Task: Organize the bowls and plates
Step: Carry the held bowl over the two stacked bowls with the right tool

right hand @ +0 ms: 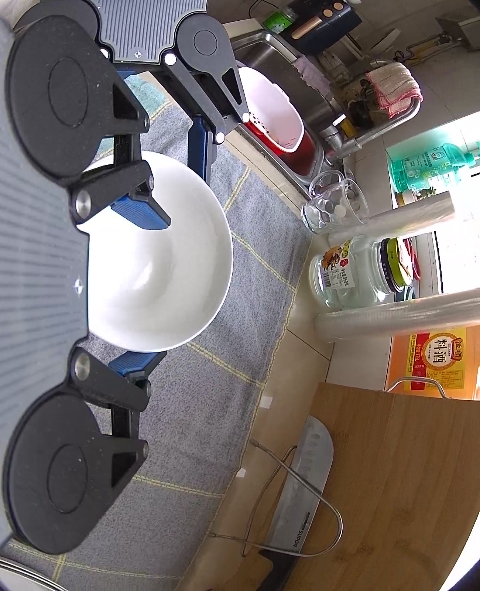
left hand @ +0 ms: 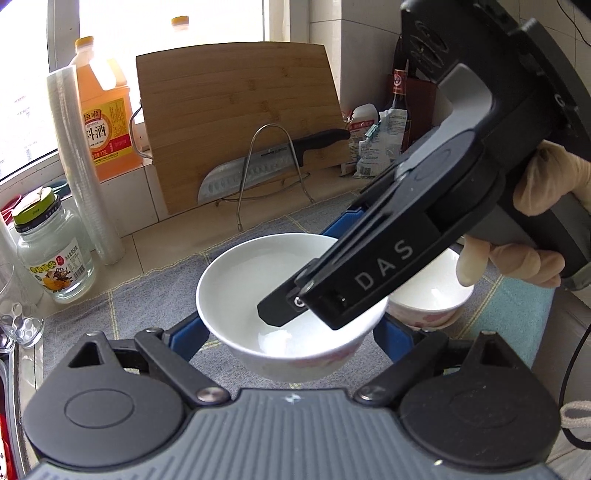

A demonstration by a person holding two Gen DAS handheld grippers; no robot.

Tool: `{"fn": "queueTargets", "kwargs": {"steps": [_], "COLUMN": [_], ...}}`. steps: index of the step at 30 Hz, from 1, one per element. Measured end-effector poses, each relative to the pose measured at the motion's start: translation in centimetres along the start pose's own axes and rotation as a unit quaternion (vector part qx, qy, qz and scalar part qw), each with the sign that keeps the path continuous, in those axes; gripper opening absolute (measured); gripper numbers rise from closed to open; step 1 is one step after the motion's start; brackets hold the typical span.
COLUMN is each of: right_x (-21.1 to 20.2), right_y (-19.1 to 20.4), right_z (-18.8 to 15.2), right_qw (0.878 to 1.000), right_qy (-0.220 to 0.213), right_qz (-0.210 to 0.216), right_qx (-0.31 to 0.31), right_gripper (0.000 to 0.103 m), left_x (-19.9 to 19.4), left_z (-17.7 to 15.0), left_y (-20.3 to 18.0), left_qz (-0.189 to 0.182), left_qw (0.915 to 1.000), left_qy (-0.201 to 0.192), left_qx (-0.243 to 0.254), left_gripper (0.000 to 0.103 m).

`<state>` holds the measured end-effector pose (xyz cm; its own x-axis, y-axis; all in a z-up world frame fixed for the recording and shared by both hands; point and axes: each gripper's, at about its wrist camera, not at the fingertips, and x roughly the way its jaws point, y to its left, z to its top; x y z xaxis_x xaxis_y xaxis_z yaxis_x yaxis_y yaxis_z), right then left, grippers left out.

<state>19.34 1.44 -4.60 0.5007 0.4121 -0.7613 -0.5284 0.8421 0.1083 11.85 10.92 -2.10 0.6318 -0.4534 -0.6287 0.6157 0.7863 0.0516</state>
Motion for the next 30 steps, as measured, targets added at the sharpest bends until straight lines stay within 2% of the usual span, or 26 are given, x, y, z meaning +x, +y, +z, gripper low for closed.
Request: {"fn": "queueTargets", "kwargs": {"steps": [18, 24, 30], "right_x": [-6.7, -7.7, -7.7], "right_y": [-4.8, -6.1, -7.2], "right_z": [-3.7, -5.2, -6.6], "right_qw": [0.995, 0.993, 0.991], "right_qy": [-0.038, -0.039, -0.032], "right_qz": [-0.072, -0.092, -0.093], "right_qx": [0.051, 0.069, 0.088], "right_gripper": [0.073, 0.073, 0.073], "left_x": [2.6, 3.6, 4.3], "left_z": [3.5, 3.6, 3.0], "left_y": [-6.1, -7.7, -8.6], "left_qz": [-0.066, -0.086, -0.098], "left_qw": [0.9968, 0.9952, 0.994], "left_qy": [-0.02, -0.014, -0.002], "left_qx": [0.039, 0.046, 0.049], "left_gripper": [0.095, 0.094, 0.095]}}
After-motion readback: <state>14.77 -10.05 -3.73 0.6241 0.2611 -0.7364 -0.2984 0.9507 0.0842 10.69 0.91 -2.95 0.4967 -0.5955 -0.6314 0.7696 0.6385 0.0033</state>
